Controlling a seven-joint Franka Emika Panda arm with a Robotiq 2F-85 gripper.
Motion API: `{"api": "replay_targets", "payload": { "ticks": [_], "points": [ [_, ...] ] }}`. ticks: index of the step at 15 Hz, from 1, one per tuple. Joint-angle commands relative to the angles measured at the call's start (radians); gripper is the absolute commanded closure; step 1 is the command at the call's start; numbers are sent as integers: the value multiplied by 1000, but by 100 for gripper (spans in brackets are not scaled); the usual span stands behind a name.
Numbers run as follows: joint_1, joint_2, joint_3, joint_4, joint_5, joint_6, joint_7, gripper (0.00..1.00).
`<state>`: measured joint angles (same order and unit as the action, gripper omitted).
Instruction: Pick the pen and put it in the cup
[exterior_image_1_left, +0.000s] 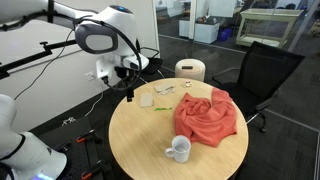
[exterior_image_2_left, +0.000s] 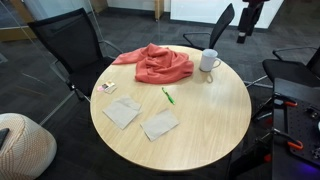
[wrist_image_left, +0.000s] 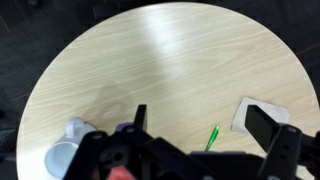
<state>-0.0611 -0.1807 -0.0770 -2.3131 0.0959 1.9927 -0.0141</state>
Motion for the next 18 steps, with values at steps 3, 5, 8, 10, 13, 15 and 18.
{"api": "replay_targets", "payload": {
  "ticks": [3,5,8,10,13,15,18],
  "points": [
    [24,194,31,95,44,185,33,0],
    [32,261,40,131,52,245,47,0],
    [42,351,55,185,51,304,94,0],
    [53,410,59,227,42,329,143,0],
    [64,490,61,291,33,335,194,0],
    [72,545,60,336,34,334,222,0],
    [86,624,58,396,32,338,263,0]
  ]
}}
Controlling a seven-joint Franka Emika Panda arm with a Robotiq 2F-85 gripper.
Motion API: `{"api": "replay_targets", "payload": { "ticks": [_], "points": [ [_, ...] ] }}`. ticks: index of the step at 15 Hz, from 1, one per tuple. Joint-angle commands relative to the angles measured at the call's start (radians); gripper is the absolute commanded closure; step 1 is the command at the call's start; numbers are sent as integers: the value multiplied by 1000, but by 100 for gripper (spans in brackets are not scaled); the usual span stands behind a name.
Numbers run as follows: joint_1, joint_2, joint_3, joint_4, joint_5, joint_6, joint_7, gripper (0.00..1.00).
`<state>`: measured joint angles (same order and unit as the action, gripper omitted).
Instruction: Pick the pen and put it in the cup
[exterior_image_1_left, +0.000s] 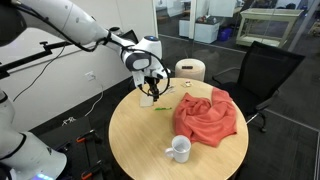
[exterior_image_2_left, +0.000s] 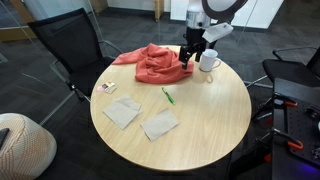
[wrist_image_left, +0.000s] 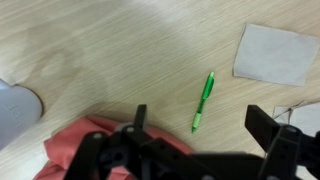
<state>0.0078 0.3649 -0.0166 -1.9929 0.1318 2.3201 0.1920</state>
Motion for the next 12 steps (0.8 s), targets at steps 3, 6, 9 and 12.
{"api": "replay_targets", "payload": {
  "ticks": [3,6,9,12],
  "points": [
    [37,141,-5,121,-5,20,101,0],
    [59,202,-13,165,-14,21,148,0],
    [75,260,-23,219,-11,14,197,0],
    [66,258,-13,201,1,15,180,0]
  ]
}}
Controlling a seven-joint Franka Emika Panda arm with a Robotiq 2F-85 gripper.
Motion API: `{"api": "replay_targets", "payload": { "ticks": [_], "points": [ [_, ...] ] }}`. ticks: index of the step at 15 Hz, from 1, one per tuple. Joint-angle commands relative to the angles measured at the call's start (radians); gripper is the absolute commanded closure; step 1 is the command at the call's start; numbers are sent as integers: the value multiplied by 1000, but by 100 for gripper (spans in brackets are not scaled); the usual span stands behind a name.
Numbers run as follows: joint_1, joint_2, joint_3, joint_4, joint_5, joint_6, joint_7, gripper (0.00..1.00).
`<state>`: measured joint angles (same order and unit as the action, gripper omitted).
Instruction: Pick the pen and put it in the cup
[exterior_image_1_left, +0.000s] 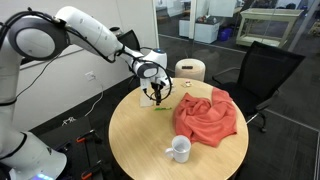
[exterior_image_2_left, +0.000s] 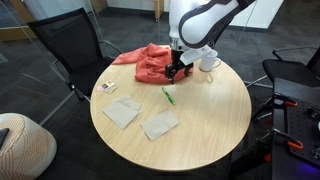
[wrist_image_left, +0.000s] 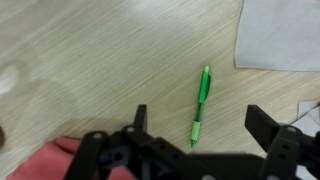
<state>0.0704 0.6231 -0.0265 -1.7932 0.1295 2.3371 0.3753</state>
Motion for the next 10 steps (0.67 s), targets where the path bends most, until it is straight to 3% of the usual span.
{"api": "replay_targets", "payload": {
  "ticks": [1,7,10],
  "points": [
    [4,11,-4,8,3,-2,1,0],
    [4,15,-4,8,3,-2,0,0],
    [-13,71,9,78,17,-17,-31,0]
  ]
}}
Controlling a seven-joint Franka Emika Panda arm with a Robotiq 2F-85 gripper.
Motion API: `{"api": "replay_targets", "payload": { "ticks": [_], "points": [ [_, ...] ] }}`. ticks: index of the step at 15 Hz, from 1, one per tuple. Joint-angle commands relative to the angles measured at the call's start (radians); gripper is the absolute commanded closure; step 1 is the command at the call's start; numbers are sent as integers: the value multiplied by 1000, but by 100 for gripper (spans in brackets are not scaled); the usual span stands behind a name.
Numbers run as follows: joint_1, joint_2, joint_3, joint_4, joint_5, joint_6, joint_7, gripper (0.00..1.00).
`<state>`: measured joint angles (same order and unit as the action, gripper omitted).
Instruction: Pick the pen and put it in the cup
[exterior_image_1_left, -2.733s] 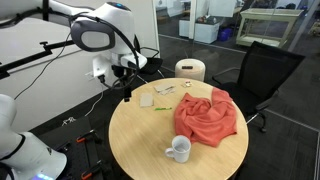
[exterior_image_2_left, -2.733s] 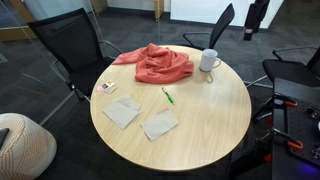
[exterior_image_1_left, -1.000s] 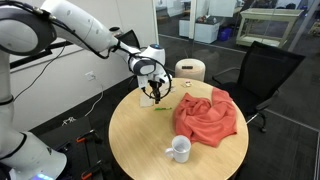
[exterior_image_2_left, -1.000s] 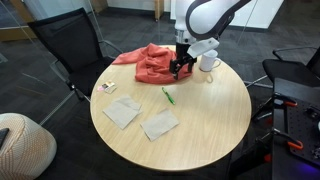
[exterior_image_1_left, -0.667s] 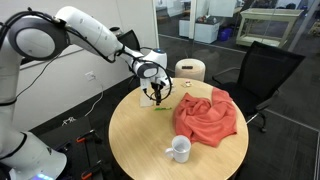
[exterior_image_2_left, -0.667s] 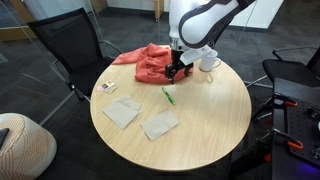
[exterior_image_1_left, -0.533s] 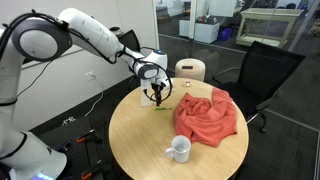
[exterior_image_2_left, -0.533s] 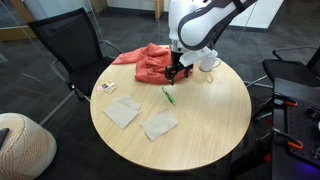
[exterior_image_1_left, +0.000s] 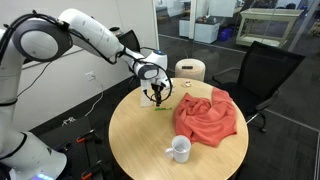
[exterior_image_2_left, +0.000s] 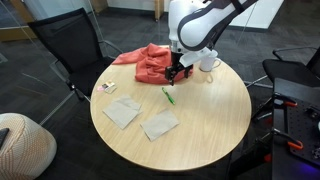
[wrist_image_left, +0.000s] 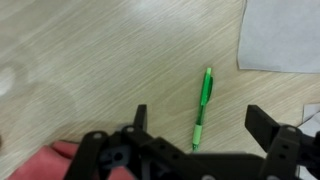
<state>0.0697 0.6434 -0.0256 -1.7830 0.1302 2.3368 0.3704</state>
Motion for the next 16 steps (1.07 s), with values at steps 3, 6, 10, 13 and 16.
{"api": "replay_targets", "payload": {
  "ticks": [3,6,10,13,16],
  "points": [
    [-12,113,4,142,15,-28,-15,0],
    [-17,193,-1,240,16,-38,-3,0],
    [-16,290,-12,361,11,-54,23,0],
    [-8,340,-21,417,3,-48,36,0],
    [-1,378,-25,456,1,-46,44,0]
  ]
}}
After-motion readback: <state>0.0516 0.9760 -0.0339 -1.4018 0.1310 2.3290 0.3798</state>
